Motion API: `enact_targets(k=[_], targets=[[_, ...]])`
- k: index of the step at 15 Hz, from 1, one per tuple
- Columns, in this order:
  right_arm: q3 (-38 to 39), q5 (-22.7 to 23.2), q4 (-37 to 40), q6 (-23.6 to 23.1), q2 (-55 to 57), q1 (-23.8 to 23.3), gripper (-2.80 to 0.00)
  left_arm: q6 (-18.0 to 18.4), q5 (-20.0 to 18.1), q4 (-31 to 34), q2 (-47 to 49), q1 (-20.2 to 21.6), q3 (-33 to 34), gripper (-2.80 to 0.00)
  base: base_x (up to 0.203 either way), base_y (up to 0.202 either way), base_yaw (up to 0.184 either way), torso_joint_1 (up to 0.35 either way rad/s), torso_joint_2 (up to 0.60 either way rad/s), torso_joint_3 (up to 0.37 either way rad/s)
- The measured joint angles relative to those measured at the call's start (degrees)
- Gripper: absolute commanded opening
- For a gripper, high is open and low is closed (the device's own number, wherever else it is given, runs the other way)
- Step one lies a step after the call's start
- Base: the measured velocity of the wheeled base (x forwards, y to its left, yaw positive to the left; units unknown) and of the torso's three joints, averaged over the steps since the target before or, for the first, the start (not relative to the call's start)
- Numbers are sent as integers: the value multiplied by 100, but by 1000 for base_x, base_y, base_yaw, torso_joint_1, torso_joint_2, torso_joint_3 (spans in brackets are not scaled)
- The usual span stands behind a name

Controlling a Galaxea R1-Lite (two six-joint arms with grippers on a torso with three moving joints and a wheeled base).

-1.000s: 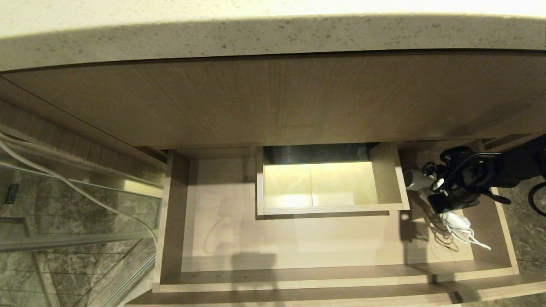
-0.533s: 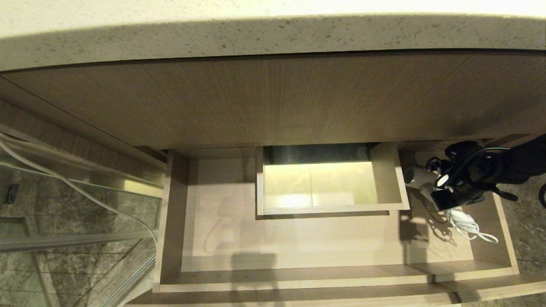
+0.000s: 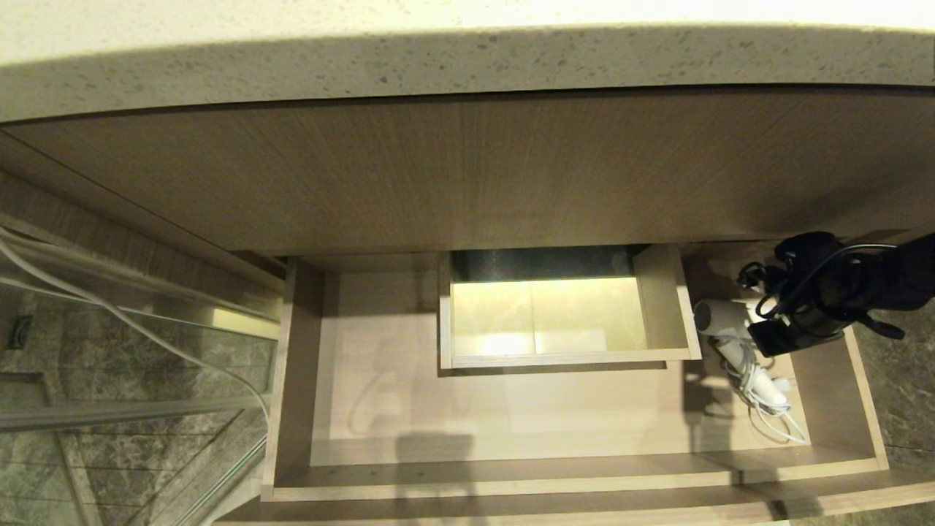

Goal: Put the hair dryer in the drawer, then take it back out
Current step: Take the hairdryer out

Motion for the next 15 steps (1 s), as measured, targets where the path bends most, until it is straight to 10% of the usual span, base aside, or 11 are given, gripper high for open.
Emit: enact_targets(k=[14, 15], targets=[[124, 118, -301, -293, 469, 2, -280, 6, -1, -1, 0, 0, 0, -280, 0, 0, 0, 0, 0, 0], [103, 118, -323, -354, 520, 2, 0, 0, 0, 1, 0, 0, 0, -280, 0, 0, 0, 0, 0, 0]])
